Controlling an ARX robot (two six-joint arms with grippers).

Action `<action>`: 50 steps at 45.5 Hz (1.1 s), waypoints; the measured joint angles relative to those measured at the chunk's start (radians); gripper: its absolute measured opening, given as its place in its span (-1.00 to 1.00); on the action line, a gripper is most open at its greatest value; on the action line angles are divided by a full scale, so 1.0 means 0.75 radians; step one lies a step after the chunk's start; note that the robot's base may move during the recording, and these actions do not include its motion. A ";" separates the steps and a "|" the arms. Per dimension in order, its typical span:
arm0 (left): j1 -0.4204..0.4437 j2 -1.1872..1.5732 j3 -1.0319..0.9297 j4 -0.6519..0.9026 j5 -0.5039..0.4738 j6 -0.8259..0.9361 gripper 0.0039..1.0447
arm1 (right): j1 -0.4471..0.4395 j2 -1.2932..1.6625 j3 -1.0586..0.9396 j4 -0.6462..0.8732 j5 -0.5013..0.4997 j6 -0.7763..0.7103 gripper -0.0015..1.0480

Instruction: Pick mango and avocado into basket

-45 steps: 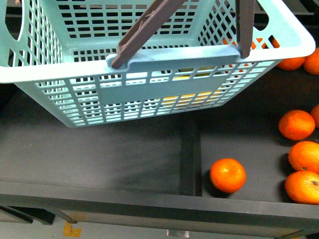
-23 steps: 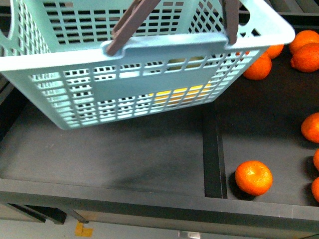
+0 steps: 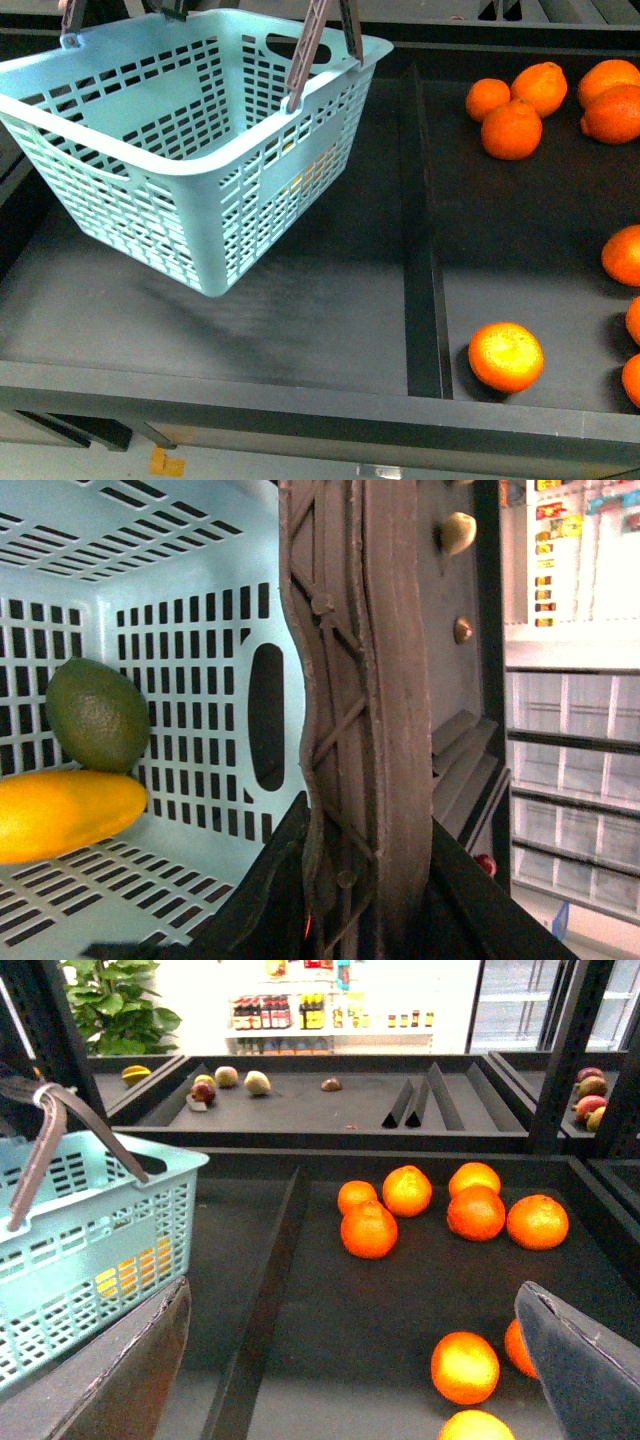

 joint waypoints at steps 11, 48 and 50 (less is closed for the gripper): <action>0.024 0.098 0.032 0.012 -0.055 -0.221 -0.63 | 0.000 0.000 0.000 0.000 0.001 0.000 0.83; -0.019 -0.543 -0.566 -0.341 -0.223 -0.647 0.84 | 0.000 0.000 0.000 0.000 0.001 0.000 0.83; -0.017 -0.575 -0.577 -0.346 -0.226 -0.650 0.84 | 0.000 0.000 0.000 0.000 0.000 0.000 0.83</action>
